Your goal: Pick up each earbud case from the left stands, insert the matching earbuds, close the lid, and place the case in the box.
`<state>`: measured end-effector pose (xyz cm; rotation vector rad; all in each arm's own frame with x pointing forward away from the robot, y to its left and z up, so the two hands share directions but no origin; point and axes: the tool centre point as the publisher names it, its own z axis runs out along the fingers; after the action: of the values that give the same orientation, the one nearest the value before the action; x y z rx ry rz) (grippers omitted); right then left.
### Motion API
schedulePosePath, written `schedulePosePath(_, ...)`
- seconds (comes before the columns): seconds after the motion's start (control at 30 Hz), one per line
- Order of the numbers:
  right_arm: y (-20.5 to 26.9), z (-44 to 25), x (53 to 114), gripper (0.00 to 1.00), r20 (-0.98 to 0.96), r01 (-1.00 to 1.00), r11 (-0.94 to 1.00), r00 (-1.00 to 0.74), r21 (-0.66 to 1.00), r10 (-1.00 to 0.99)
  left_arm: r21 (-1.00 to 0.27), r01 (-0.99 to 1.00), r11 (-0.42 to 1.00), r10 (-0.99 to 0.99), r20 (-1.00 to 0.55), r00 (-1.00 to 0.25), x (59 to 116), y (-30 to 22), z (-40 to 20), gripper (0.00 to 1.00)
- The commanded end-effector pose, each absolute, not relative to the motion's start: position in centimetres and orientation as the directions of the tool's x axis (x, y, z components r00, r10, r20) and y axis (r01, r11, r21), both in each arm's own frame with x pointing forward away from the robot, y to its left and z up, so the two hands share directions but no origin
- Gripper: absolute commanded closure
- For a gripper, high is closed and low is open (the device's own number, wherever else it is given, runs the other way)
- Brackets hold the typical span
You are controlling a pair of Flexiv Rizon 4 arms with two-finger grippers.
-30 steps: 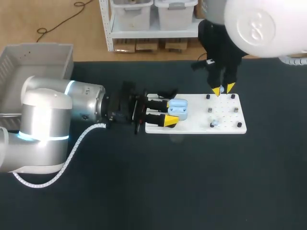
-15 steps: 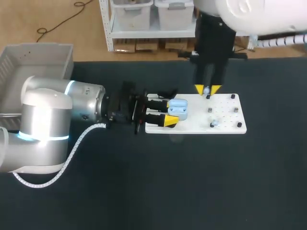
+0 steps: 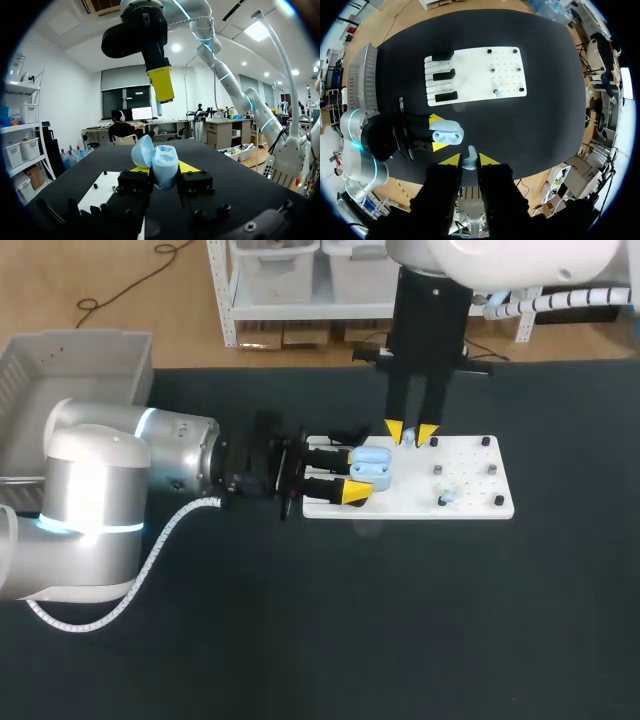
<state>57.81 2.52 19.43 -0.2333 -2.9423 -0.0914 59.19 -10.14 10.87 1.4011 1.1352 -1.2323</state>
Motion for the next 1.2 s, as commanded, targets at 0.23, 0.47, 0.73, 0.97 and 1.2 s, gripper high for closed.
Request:
schedulePosePath(0.23,3.7,18.9,57.7,1.00,0.186,0.187,0.981,-0.967,0.049,0.175,0.066,0.987,-0.143,0.063,-0.995,0.075,59.0,-10.1,10.8,1.00)
schedulePosePath(0.47,5.0,18.5,57.7,1.00,0.200,0.231,0.972,-0.955,0.040,0.219,0.066,0.987,-0.143,0.063,-0.995,0.075,59.0,-10.1,10.8,1.00)
schedulePosePath(0.73,5.5,17.9,58.0,1.00,0.180,0.278,0.960,-0.946,0.032,0.268,0.066,0.987,-0.143,0.063,-0.995,0.075,59.0,-10.1,10.8,1.00)
schedulePosePath(0.97,5.4,17.2,58.4,1.00,0.143,0.333,0.943,-0.934,0.018,0.328,0.066,0.987,-0.143,0.063,-0.995,0.075,59.0,-10.1,10.8,1.00)
schedulePosePath(1.2,5.5,16.5,58.7,1.00,0.139,0.376,0.927,-0.918,0.008,0.371,0.066,0.987,-0.143,0.063,-0.995,0.075,59.0,-10.1,10.8,1.00)
